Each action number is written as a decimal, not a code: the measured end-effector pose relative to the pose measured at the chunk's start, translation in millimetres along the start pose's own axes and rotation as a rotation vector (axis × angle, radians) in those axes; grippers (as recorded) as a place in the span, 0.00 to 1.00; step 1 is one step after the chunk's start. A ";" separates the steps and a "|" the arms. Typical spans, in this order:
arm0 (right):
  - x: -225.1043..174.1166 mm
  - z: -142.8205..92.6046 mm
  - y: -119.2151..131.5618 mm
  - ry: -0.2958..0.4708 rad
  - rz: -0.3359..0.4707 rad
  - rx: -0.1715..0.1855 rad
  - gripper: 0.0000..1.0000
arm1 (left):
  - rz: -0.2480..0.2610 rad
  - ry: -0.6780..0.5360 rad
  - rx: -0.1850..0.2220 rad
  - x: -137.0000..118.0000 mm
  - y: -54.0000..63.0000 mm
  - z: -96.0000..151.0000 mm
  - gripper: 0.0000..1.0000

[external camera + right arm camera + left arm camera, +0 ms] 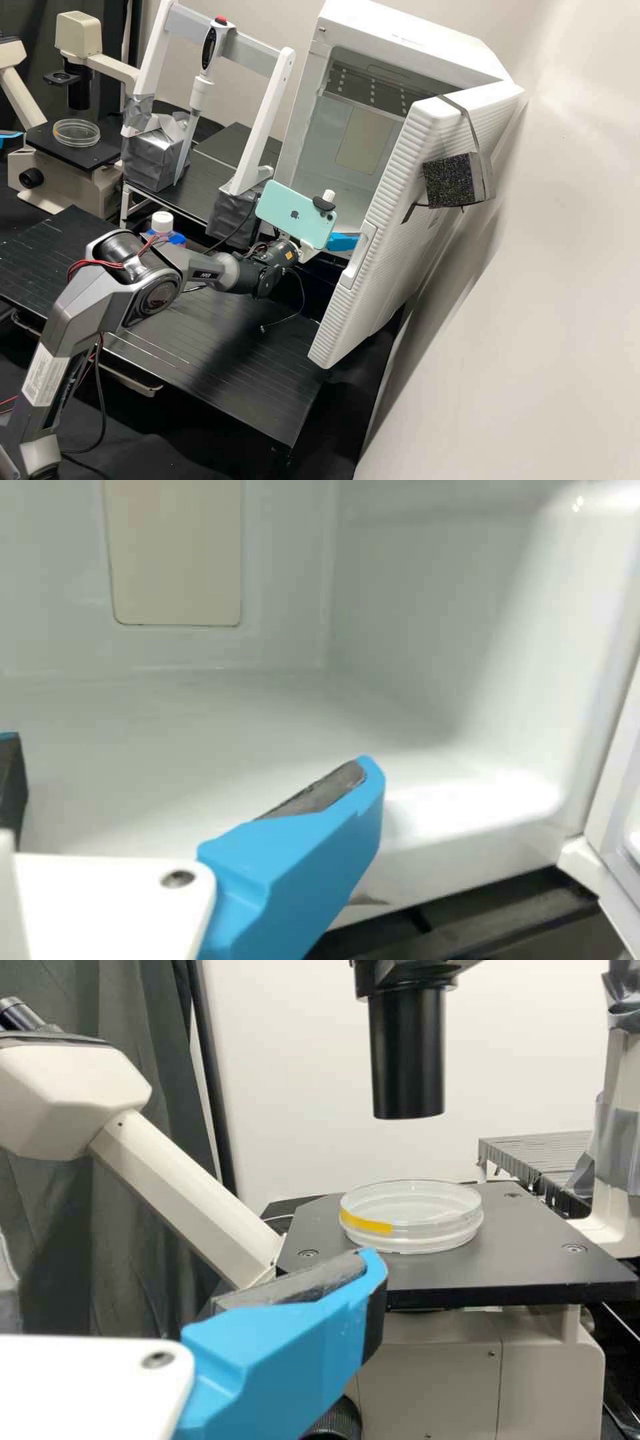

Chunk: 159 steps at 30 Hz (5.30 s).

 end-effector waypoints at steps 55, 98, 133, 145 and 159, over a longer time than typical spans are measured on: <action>-26.3 -3.3 3.7 0.014 0.013 0.058 0.00 | 0.000 0.000 0.000 0.0 0.0 0.0 1.00; -266.5 -101.8 -98.5 0.617 -0.131 -0.110 0.00 | 0.000 0.000 0.000 0.0 0.0 0.0 1.00; -112.8 -227.4 -203.3 0.976 -0.505 -0.331 0.00 | 0.000 0.000 0.000 0.0 0.0 0.0 1.00; -85.8 -235.6 -236.8 0.917 -0.702 -0.274 0.00 | 0.000 0.000 0.000 0.0 0.0 0.0 1.00; -76.6 -241.3 -251.4 0.868 -0.735 -0.304 1.00 | 0.000 0.000 0.000 0.0 0.0 0.0 1.00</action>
